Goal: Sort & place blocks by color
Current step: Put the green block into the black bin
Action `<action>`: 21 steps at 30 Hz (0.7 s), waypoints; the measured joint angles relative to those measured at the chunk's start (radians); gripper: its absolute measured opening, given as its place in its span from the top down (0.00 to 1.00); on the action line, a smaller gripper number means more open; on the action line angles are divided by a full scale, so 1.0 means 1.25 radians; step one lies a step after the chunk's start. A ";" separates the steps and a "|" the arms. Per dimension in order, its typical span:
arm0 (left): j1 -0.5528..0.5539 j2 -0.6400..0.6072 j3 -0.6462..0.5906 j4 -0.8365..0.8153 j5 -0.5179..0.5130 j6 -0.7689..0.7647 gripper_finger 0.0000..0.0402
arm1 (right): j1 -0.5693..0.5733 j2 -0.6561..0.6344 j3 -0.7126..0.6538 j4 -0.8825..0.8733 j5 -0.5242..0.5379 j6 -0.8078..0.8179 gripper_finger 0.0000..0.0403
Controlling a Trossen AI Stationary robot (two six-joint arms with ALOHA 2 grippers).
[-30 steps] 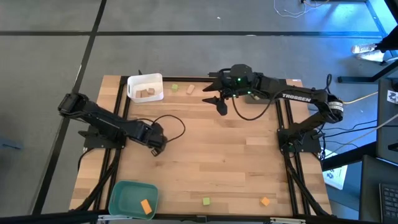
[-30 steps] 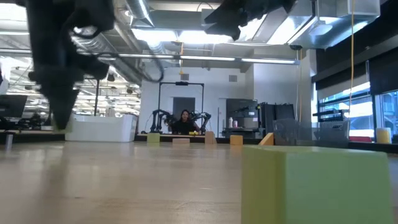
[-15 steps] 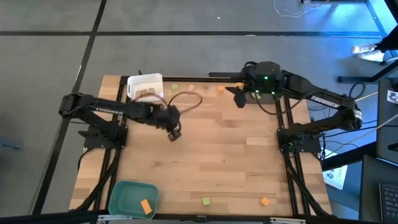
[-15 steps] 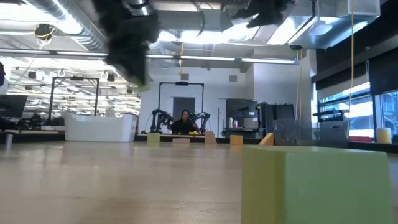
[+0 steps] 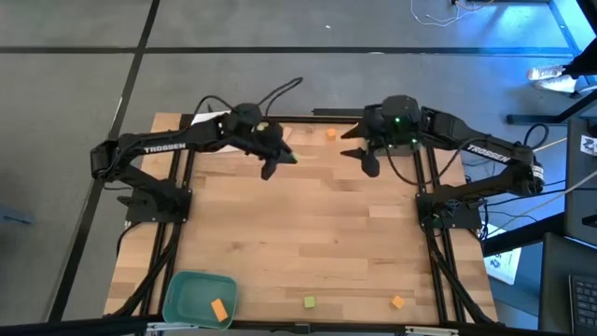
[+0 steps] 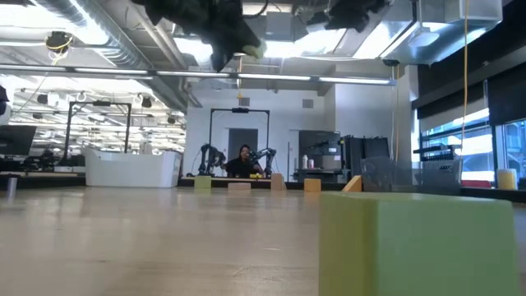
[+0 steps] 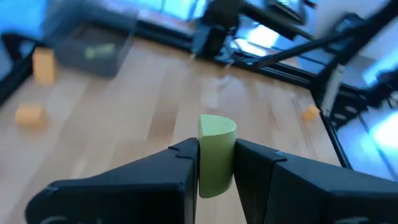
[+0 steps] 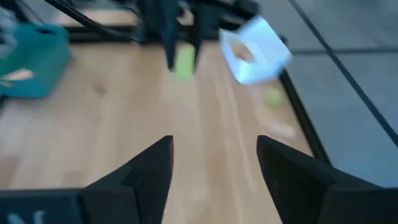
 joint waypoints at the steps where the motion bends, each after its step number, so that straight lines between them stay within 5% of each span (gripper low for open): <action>1: -0.002 0.000 0.000 0.012 0.011 0.027 0.87 | 0.000 0.006 0.000 0.021 -0.028 -0.001 0.42; 7: -0.039 0.000 0.000 0.083 0.036 0.127 0.87 | 0.005 0.063 0.000 0.128 -0.130 -0.036 0.42; 14: -0.030 0.000 0.000 0.105 0.060 0.039 0.87 | 0.058 0.110 0.000 0.200 -0.128 -0.232 0.42; 21: 0.012 0.000 0.000 0.280 0.124 -0.132 0.87 | 0.121 0.124 0.000 0.261 0.045 -0.340 0.42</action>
